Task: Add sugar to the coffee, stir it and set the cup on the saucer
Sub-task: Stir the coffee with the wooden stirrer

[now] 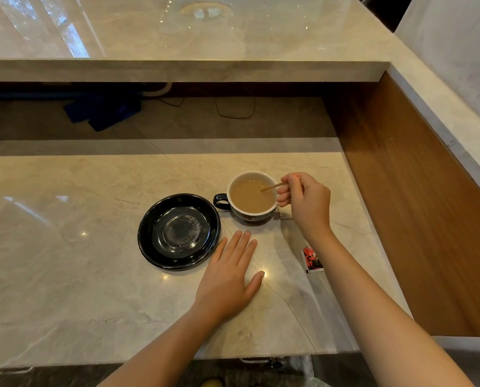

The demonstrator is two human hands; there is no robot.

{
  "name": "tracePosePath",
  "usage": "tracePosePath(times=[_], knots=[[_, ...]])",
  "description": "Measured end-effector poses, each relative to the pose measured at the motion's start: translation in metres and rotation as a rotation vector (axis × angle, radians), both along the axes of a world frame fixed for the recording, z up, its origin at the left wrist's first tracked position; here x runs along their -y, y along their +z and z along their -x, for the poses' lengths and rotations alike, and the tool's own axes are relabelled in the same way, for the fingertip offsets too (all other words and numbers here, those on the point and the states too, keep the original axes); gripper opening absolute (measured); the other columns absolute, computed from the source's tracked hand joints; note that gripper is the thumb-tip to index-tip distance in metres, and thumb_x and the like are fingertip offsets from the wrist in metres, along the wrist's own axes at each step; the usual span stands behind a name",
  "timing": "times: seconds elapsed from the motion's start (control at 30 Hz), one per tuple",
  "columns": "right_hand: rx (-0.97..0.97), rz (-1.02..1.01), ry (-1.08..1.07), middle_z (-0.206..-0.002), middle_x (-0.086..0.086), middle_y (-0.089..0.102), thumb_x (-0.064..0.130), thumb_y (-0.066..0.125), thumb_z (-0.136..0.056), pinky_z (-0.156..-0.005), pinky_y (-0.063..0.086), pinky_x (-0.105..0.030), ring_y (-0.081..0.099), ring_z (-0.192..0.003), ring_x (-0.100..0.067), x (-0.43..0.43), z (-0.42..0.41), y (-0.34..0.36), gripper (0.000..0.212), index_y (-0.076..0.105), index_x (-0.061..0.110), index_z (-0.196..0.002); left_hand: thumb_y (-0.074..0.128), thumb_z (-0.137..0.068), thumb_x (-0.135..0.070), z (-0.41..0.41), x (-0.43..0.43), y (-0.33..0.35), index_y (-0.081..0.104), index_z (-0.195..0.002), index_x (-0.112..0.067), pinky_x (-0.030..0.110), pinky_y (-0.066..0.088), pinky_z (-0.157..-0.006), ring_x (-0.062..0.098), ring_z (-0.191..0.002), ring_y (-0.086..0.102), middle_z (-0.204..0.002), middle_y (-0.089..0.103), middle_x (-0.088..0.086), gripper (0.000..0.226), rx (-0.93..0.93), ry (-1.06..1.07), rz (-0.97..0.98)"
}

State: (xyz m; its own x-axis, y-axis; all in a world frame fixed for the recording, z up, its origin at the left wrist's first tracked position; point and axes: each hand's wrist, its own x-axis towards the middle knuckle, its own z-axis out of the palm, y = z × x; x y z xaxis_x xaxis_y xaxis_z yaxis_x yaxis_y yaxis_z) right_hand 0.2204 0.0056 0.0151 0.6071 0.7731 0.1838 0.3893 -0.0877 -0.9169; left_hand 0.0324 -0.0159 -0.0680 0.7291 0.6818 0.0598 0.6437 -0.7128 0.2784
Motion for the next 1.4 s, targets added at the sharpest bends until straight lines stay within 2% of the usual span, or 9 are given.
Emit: tracePosePath(times=[0.17,0.4,0.47,0.53,0.67,0.77,0.9,1.27,1.4], knots=[[-0.071,-0.023,0.063,-0.064,0.0,0.063,0.013,0.043,-0.096,-0.057,0.055,-0.018,0.06,-0.055,-0.008,0.001,0.011,-0.004,0.023,0.064,0.012,-0.086,0.028,-0.094,-0.053,0.0,0.0,0.0,0.019,-0.146,-0.019,0.035,-0.006,-0.115,0.013,-0.143,0.0,-0.156,0.012,0.001,0.064,-0.002,-0.003,-0.008],[-0.043,0.061,0.219,-0.062,-0.005,0.064,0.013,0.045,-0.095,-0.053,0.054,-0.021,0.059,-0.05,-0.009,0.014,0.007,0.007,0.022,0.064,0.012,-0.084,0.026,-0.094,-0.055,0.0,0.0,-0.001,0.017,-0.147,-0.02,0.041,-0.007,-0.115,0.014,-0.143,0.0,-0.155,0.011,0.0,0.064,-0.021,0.004,-0.006],[0.014,0.097,0.234,-0.06,-0.004,0.063,0.012,0.046,-0.095,-0.049,0.052,-0.017,0.056,-0.046,-0.006,0.014,0.001,0.015,0.023,0.065,0.008,-0.084,0.025,-0.093,-0.055,0.0,0.0,-0.001,0.017,-0.147,-0.02,0.041,-0.006,-0.115,0.014,-0.143,-0.001,-0.156,0.01,0.0,0.064,-0.024,0.001,-0.003],[0.128,0.126,0.222,-0.061,-0.006,0.063,0.012,0.046,-0.095,-0.05,0.052,-0.019,0.056,-0.047,-0.008,0.012,-0.003,0.022,0.024,0.066,0.005,-0.085,0.023,-0.093,-0.056,0.0,0.0,-0.001,0.015,-0.147,-0.021,0.039,-0.008,-0.115,0.013,-0.143,-0.003,-0.156,0.007,-0.001,0.065,-0.03,0.0,0.002],[0.295,0.134,0.177,-0.067,-0.011,0.066,0.013,0.045,-0.095,-0.059,0.056,-0.035,0.061,-0.056,-0.021,0.008,-0.008,0.033,0.024,0.066,0.004,-0.087,0.021,-0.093,-0.058,-0.001,-0.001,-0.002,0.011,-0.147,-0.023,0.037,-0.013,-0.113,0.011,-0.142,-0.007,-0.155,0.002,-0.003,0.065,-0.036,0.006,0.007],[0.339,0.099,0.181,-0.069,-0.012,0.067,0.012,0.045,-0.095,-0.062,0.057,-0.04,0.062,-0.059,-0.023,0.008,-0.01,0.037,0.024,0.066,0.003,-0.09,0.02,-0.092,-0.058,-0.001,-0.001,-0.002,0.011,-0.147,-0.023,0.037,-0.013,-0.113,0.011,-0.142,-0.008,-0.155,0.001,-0.004,0.066,-0.036,0.006,0.011],[0.382,0.068,0.17,-0.072,-0.011,0.067,0.011,0.046,-0.095,-0.063,0.058,-0.039,0.063,-0.061,-0.019,0.01,-0.012,0.041,0.021,0.066,0.004,-0.093,0.021,-0.093,-0.057,-0.001,-0.001,-0.001,0.014,-0.147,-0.021,0.038,-0.012,-0.113,0.011,-0.142,-0.007,-0.155,0.004,-0.003,0.065,-0.033,0.002,0.007],[0.438,0.038,0.172,-0.078,-0.014,0.069,0.011,0.046,-0.095,-0.066,0.058,-0.04,0.063,-0.064,-0.02,0.006,-0.012,0.047,0.022,0.066,0.001,-0.099,0.019,-0.092,-0.059,-0.001,-0.001,-0.003,0.009,-0.147,-0.025,0.034,-0.016,-0.111,0.008,-0.141,-0.013,-0.154,-0.003,-0.007,0.065,-0.04,0.015,0.018],[0.442,0.025,0.165,-0.078,-0.013,0.069,0.011,0.047,-0.095,-0.065,0.059,-0.035,0.063,-0.064,-0.018,0.006,-0.01,0.046,0.022,0.066,0.002,-0.099,0.017,-0.091,-0.06,-0.001,-0.002,-0.003,0.007,-0.147,-0.025,0.032,-0.019,-0.11,0.007,-0.14,-0.016,-0.154,-0.005,-0.007,0.066,-0.047,0.016,0.018]])
